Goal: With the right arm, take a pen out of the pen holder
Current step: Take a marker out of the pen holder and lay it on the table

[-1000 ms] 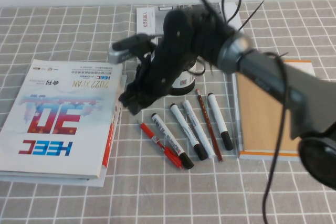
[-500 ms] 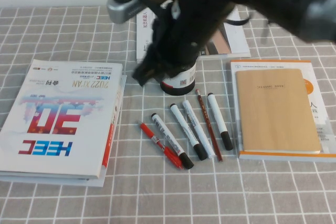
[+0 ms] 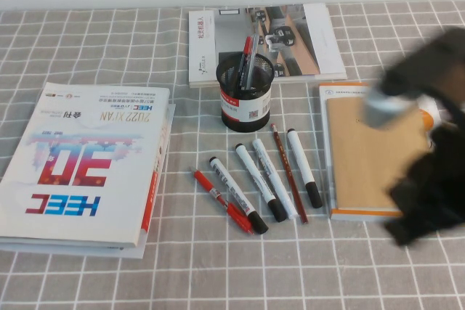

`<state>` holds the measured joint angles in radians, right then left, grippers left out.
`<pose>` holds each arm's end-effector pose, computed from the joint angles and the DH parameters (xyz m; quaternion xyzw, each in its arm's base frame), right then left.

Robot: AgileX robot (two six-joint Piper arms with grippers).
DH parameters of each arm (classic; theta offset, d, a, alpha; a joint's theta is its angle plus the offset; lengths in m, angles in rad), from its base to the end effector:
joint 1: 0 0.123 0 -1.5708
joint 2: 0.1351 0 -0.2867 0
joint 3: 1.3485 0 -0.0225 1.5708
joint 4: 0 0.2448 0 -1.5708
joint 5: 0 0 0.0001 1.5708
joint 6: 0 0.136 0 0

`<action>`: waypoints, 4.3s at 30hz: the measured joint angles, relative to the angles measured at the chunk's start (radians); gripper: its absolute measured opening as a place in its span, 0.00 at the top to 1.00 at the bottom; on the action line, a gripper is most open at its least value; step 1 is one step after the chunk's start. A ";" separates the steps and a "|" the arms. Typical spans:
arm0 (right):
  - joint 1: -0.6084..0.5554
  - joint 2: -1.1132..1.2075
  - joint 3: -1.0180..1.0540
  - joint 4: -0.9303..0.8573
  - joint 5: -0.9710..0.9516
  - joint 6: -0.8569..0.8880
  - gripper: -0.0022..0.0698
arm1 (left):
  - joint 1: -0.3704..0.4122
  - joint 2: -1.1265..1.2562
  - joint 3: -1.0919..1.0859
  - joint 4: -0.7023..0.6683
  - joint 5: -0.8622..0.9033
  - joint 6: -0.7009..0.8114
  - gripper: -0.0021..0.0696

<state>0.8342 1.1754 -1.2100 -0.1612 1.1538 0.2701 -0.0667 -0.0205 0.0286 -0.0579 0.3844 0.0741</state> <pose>0.1733 0.1614 0.3369 -0.2788 0.9195 0.0713 0.2676 0.0867 -0.0088 0.1567 0.0415 0.8051 -0.0224 0.5912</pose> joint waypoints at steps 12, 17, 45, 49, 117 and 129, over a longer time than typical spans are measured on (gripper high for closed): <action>0.000 -0.537 0.320 -0.032 0.003 0.022 0.97 | 0.000 0.000 0.000 0.000 0.000 0.000 0.98; 0.000 -0.627 0.404 -0.042 0.013 0.022 0.97 | 0.000 0.000 0.000 0.000 0.000 0.000 0.98; -0.454 -0.796 1.011 -0.149 -0.903 0.041 0.99 | 0.000 0.000 0.000 0.000 0.000 0.000 0.98; -0.591 -0.901 1.082 -0.107 -0.949 0.041 0.99 | 0.000 0.000 0.000 0.000 0.000 0.000 0.98; -0.651 -1.184 1.237 0.338 -0.779 -0.395 0.99 | 0.000 0.000 0.000 0.000 0.000 0.000 0.98; -0.651 -1.184 1.237 0.338 -0.779 -0.395 0.99 | 0.000 0.000 0.000 0.000 0.000 0.000 0.98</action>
<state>0.1828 -0.0086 0.0273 0.1764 0.3747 -0.1250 -0.0667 -0.0205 0.0286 -0.0579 0.3844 0.0741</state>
